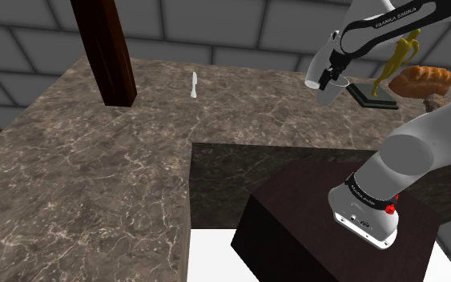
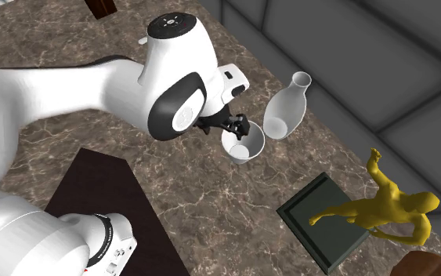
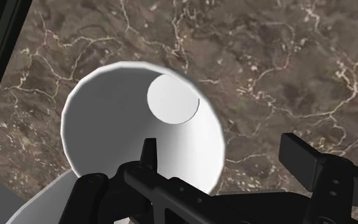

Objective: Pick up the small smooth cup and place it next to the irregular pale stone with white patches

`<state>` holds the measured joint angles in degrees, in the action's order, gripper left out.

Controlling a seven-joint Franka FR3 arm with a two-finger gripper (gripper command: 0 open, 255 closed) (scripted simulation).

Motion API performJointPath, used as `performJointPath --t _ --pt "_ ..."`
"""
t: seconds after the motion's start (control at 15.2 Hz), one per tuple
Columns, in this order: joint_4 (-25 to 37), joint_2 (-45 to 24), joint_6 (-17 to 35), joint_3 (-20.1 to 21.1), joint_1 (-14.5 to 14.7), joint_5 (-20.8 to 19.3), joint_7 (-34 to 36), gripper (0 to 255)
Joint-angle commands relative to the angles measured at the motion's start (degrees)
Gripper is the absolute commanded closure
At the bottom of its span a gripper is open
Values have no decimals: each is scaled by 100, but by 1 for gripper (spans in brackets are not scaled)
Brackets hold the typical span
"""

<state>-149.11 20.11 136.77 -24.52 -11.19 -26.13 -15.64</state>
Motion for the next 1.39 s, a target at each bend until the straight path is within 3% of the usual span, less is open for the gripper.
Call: performJointPath --t 0.0,0.59,0.66,1.32 --pt "-37 -156 203 -57 -8 -18 -4 0" --pt "-66 -276 355 -95 -13 -29 -4 0" --pt "-66 -276 355 -95 -13 -29 -4 255" --pt "-34 -212 261 -81 -10 -17 -20 255"
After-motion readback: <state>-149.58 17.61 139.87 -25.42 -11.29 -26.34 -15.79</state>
